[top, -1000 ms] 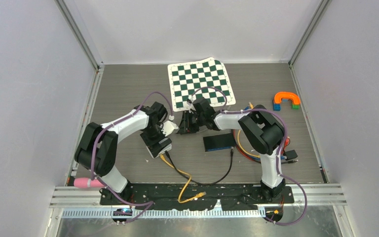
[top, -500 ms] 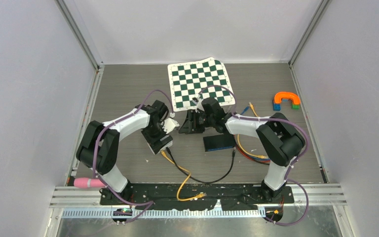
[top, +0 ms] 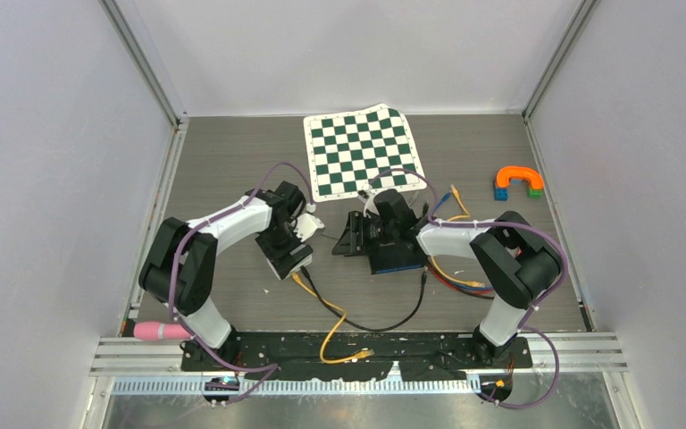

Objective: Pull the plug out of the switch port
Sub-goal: Pull the connector from the switch port.

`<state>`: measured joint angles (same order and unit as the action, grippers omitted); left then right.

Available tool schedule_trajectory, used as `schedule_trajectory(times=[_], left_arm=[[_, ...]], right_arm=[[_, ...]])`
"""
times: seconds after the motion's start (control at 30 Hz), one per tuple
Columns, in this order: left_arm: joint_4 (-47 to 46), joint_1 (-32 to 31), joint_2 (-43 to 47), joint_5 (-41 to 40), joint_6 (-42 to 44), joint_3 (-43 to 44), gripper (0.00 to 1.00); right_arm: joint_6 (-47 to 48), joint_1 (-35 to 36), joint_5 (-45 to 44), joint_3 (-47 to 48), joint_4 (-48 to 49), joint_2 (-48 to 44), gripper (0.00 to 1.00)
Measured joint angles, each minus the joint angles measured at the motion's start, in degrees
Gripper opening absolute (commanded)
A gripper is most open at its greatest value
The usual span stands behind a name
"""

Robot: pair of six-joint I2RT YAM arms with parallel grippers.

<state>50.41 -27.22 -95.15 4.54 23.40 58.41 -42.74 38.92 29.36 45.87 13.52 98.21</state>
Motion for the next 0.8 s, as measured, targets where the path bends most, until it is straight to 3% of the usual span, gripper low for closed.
schedule_trajectory(times=[0.3,0.8], left_arm=[[0.0,-0.2,0.0,0.0,-0.9,0.0,0.67],[0.9,-0.5,-1.0,-0.4,-1.7,0.9,0.70]], right_arm=[[-2.2,0.2,2.3,-0.3,3.5,0.9,0.53],[-7.1,5.7,5.2,3.6,7.7,11.0,0.52]])
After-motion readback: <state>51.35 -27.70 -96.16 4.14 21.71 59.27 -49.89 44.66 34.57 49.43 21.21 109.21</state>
